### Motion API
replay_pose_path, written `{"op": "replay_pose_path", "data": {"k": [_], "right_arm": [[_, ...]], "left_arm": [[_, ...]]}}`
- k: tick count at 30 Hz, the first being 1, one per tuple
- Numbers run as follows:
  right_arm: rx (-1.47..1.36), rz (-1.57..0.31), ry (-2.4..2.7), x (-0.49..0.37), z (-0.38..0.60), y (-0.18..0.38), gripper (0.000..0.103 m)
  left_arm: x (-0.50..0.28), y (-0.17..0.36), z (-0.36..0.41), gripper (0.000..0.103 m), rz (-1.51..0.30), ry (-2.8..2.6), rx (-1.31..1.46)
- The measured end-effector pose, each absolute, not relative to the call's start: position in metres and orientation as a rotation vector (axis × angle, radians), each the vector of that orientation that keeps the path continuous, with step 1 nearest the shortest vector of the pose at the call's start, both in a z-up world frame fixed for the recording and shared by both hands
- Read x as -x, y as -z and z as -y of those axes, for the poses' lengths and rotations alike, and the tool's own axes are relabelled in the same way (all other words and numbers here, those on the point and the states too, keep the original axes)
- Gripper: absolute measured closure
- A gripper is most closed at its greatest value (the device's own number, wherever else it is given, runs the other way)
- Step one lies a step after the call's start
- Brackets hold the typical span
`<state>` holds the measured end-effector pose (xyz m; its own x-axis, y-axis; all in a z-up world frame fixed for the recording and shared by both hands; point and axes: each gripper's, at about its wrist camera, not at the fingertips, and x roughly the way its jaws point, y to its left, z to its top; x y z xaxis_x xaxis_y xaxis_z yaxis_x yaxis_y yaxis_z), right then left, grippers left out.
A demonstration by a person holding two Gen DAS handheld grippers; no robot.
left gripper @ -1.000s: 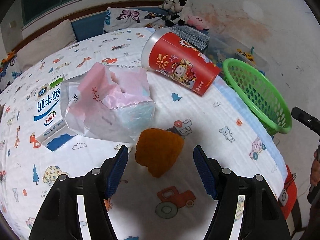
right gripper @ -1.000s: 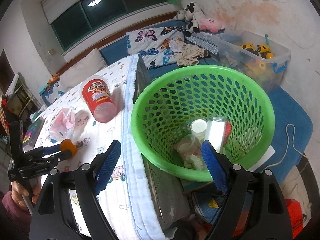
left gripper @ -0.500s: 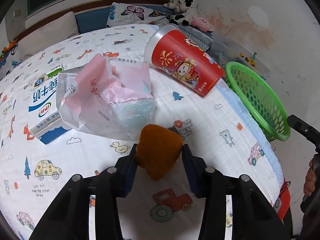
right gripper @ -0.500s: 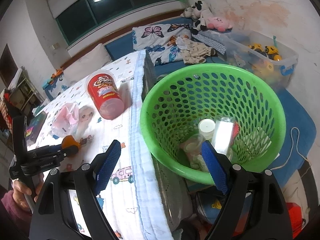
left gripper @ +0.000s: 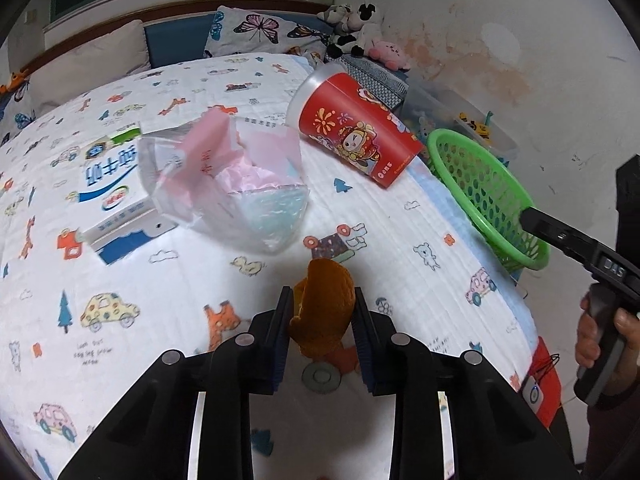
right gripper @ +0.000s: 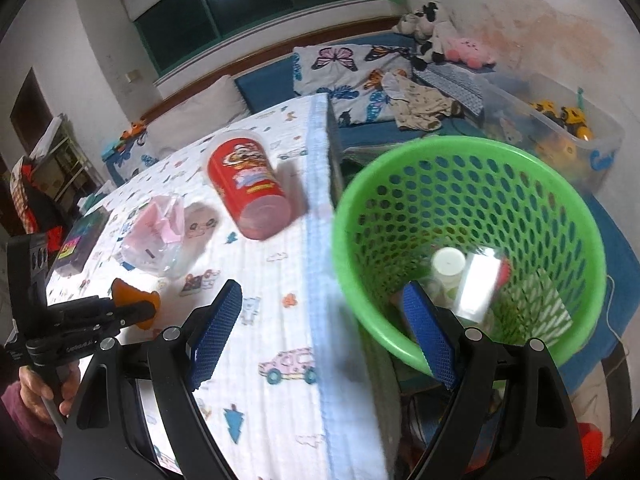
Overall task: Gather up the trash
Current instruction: 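Move the left tool back to the bed and grasp the orange peel, then grasp the pink plastic bag with the right tool while the left tool holds the orange peel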
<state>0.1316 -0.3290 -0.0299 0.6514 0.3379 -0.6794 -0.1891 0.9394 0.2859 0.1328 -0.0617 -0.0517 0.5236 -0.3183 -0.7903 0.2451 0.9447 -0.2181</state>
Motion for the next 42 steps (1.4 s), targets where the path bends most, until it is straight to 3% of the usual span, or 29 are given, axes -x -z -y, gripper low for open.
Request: {"op": "replay_pose_path", "data": {"k": [18, 33, 42], "right_arm": [[-0.174, -0.845, -0.545, -0.179, 0.225, 0.026, 0.021], [-0.126, -0.906, -0.593, -0.225, 0.146, 0.045, 0.021], [-0.068, -0.946, -0.594, -0.240, 0.129, 0.068, 0.033]], "left_arm": [[-0.097, 0.021, -0.005, 0.075, -0.897, 0.268, 0.135], [-0.091, 0.027, -0.050, 0.075, -0.899, 0.209, 0.193], [-0.093, 0.032, -0.054, 0.075, -0.911, 0.207, 0.207]]}}
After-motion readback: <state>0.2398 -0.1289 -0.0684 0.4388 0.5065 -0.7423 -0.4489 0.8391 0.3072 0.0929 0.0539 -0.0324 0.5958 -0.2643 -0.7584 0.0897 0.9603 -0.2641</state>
